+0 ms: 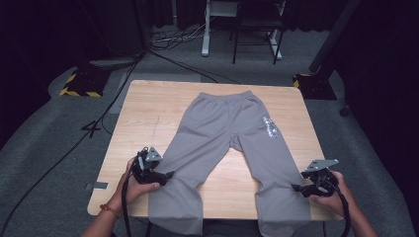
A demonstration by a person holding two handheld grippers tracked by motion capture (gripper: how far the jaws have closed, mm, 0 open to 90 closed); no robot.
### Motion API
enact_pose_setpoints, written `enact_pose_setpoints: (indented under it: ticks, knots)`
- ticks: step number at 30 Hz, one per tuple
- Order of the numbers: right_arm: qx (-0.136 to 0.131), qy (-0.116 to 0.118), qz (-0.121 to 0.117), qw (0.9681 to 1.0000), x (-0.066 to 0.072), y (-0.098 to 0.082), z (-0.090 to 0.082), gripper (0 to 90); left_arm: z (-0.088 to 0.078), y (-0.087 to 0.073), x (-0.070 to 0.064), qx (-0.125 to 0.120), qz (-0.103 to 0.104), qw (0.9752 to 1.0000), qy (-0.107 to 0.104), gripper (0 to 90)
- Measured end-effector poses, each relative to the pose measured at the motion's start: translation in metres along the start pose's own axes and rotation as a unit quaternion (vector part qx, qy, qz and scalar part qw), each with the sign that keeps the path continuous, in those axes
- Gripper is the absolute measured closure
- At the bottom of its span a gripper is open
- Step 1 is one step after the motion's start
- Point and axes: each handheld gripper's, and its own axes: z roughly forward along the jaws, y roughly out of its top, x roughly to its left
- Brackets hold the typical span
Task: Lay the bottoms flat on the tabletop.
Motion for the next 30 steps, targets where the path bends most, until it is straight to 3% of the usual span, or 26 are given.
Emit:
enact_pose_setpoints:
  ticks: [3,6,7,10,13,15,17,19,21,23,26,28,30]
  knots:
    - [0.017,-0.006,0.001,0.9998,-0.004,-0.004,-0.005,33.3,-0.004,-0.005,0.0,0.001,-0.001,1.0,-0.001,18.9]
    - [0.033,-0.032,-0.012,0.9989,-0.005,-0.001,-0.008,36.2,-0.007,-0.008,-0.002,-0.001,-0.004,1.0,0.003,18.8]
    - [0.02,-0.04,-0.014,0.9989,-0.005,0.002,-0.009,36.4,-0.008,-0.008,-0.003,-0.004,0.0,1.0,0.001,19.3]
    - [-0.056,-0.031,0.003,0.9979,-0.004,0.02,-0.006,37.1,-0.007,0.0,-0.007,-0.025,0.007,0.9997,-0.004,19.4]
    - [-0.095,-0.031,-0.007,0.995,0.004,0.059,0.016,36.4,-0.001,0.021,-0.015,-0.038,0.02,0.999,0.01,19.8]
    - [-0.098,-0.039,-0.024,0.9942,0.012,0.079,0.032,36.5,0.006,0.031,-0.021,-0.044,0.031,0.9986,0.003,20.4]
    - [-0.092,-0.043,-0.038,0.9941,0.017,0.097,0.05,36.8,0.018,0.041,-0.027,-0.032,0.047,0.9983,0.014,21.0]
    - [-0.083,-0.062,-0.045,0.9936,0.015,0.109,0.065,36.8,0.032,0.047,-0.029,-0.015,0.049,0.9986,0.011,21.3]
    - [-0.073,-0.071,-0.029,0.9944,0.008,0.112,0.075,37.0,0.038,0.047,-0.029,-0.004,0.056,0.9984,0.006,21.3]
    - [-0.073,-0.059,-0.01,0.9955,-0.002,0.109,0.078,36.4,0.037,0.044,-0.027,-0.006,0.058,0.9983,0.004,20.9]
    - [-0.056,-0.047,0.009,0.9973,-0.014,0.099,0.07,36.4,0.03,0.036,-0.017,0.0,0.044,0.9989,-0.014,20.2]
    - [-0.049,-0.039,0.019,0.9979,-0.023,0.086,0.061,36.0,0.024,0.028,-0.01,-0.004,0.04,0.9991,-0.014,20.1]
    - [-0.047,-0.045,0.01,0.9978,-0.028,0.075,0.054,35.7,0.017,0.017,-0.003,-0.009,0.028,0.9994,-0.017,20.0]
